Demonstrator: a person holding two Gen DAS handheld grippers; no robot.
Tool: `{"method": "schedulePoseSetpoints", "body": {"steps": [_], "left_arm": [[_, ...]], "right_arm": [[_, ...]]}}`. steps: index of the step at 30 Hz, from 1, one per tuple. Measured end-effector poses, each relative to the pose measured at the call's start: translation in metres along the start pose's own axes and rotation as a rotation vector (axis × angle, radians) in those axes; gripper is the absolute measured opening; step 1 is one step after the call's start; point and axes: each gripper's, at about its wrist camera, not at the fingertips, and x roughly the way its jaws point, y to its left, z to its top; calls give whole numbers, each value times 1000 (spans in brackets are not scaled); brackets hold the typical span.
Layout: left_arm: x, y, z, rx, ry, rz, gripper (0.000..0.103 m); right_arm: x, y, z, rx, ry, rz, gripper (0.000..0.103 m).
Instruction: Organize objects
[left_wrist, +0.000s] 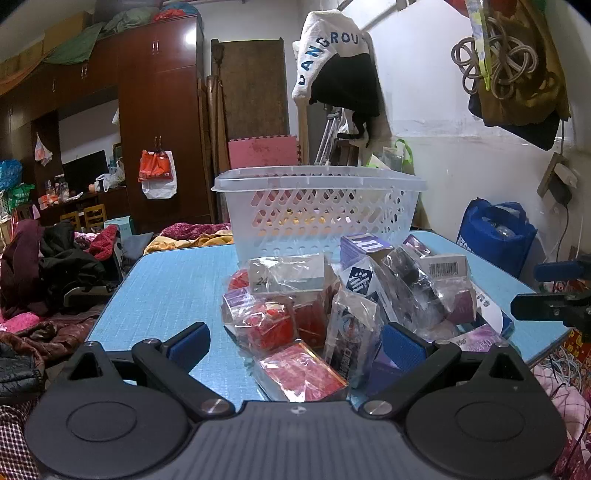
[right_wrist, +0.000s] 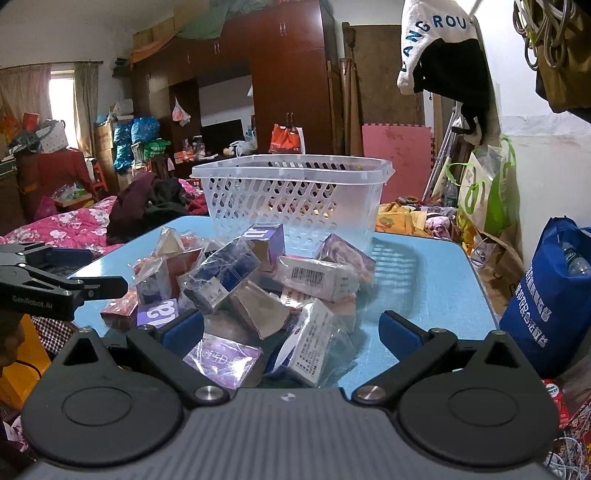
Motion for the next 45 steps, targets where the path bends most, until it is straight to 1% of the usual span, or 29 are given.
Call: {"method": "schedulePoseSetpoints", "body": {"steps": [15,45], "left_arm": [[0,0,0,0,0,-1,101],[-1,0,-1,-4,1,-9,101]], "right_arm": [[1,-1,0,2,-4,17,103],[2,-5,0,23,-8,3,103]]}}
